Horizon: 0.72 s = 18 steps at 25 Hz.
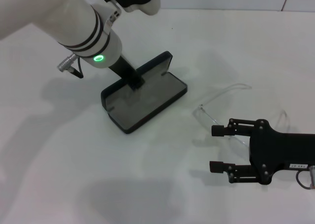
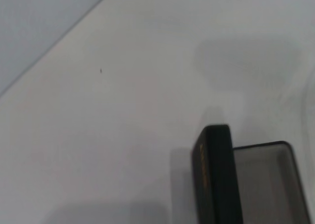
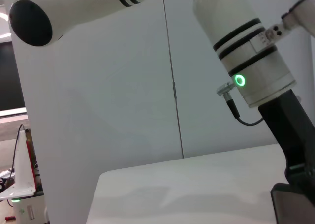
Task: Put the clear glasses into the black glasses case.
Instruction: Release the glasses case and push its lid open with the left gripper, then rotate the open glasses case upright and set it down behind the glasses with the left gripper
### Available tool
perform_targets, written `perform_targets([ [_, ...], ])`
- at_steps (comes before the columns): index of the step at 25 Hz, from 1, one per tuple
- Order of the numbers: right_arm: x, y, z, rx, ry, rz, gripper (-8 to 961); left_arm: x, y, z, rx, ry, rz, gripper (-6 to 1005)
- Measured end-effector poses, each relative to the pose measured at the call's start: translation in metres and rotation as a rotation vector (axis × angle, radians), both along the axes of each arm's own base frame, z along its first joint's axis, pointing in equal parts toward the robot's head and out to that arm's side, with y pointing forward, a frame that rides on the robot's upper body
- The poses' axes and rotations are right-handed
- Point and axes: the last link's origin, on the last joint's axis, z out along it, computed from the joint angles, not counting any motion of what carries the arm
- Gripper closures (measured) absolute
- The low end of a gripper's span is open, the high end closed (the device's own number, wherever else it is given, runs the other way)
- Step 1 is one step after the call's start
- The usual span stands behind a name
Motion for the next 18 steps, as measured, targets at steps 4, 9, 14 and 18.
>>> perform_targets([
  [4,0.002,-0.002,0.000,-0.001,0.001,-0.009,244,0.003,-0.003,0.005,0.009,-0.014,-0.040,723],
  [9,0.004,-0.003,-0.001,-0.006,0.007,-0.020,245,0.005,-0.012,0.006,-0.099,0.000,-0.202,798],
  [14,0.004,-0.005,-0.002,-0.015,0.019,-0.032,245,0.006,-0.015,0.014,-0.144,0.040,-0.377,794],
  [18,0.004,-0.006,-0.003,-0.017,0.025,-0.037,246,0.008,-0.017,0.020,-0.130,0.078,-0.548,790],
])
